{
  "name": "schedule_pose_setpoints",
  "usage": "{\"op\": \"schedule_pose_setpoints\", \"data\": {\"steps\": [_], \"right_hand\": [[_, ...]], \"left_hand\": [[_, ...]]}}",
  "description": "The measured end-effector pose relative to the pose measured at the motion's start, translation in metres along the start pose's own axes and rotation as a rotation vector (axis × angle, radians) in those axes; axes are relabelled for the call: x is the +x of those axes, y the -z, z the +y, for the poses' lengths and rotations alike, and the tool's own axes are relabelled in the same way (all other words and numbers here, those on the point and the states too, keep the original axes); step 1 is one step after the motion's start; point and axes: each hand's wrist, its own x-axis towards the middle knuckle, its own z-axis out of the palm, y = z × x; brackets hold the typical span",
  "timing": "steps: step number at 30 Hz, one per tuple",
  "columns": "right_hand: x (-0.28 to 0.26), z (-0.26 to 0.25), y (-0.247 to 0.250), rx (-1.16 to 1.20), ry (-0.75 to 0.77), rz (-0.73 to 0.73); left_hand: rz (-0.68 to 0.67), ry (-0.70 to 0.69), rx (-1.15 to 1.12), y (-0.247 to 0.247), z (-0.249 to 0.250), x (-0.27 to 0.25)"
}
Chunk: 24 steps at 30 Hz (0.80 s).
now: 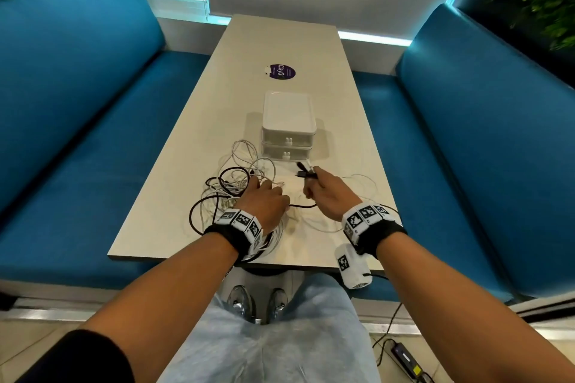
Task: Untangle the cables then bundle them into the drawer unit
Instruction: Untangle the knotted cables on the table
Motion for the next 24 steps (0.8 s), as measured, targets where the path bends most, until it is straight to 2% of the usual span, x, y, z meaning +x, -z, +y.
{"op": "schedule_pose_setpoints", "data": {"steps": [2,4,7,12,14,19,24], "right_hand": [[-0.001,-0.01,-0.009,0.154,-0.006,-0.052],[-0.001,-0.02,-0.019,0.182,0.0,-0.124],[0.001,-0.025,-0.028,-0.023,0.032,-0.17],[-0.004,0.003,-0.024,-0.528,0.096,-0.09],[-0.006,0.014,-0.02,-0.668,0.111,-0.037],[-0.008,0.028,-0.004,-0.793,0.063,0.014],[-0.012,0.037,0.007,-0.781,0.017,0.055]], "left_hand": [[-0.01,-0.005,0.005,0.003,0.002,0.0],[-0.017,-0.015,0.003,0.005,0.004,-0.001],[-0.015,-0.028,-0.041,0.007,0.004,-0.003],[-0.018,-0.047,-0.024,0.008,-0.001,-0.006],[0.022,-0.065,-0.004,0.009,-0.002,-0.004],[0.062,-0.04,-0.035,0.005,-0.008,0.002],[0.031,-0.011,-0.067,0.003,-0.013,0.001]]}}
